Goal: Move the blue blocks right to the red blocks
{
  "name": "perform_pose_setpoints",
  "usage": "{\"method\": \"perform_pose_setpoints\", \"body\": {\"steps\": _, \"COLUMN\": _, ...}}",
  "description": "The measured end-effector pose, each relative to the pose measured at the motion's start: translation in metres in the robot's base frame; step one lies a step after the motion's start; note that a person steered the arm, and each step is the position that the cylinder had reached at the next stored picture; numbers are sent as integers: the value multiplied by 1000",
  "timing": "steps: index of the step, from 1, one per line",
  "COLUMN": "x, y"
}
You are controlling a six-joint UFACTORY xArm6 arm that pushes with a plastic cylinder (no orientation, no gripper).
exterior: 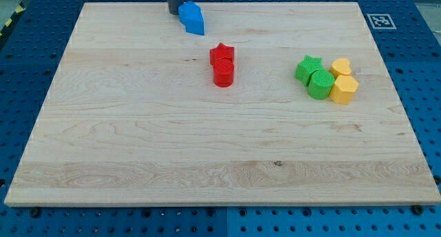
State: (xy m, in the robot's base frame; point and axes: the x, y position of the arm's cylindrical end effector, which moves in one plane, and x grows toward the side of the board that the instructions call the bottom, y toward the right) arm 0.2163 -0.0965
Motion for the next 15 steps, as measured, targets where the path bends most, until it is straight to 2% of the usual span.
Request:
{"method": "perform_pose_setpoints", "body": {"steps": 4, "x": 34, "y": 11}}
{"method": "perform_pose_setpoints", "body": {"steps": 12, "x": 42, "y": 164}}
{"method": "perform_pose_setpoints", "body": {"steps": 15, "x": 65, "y": 145}}
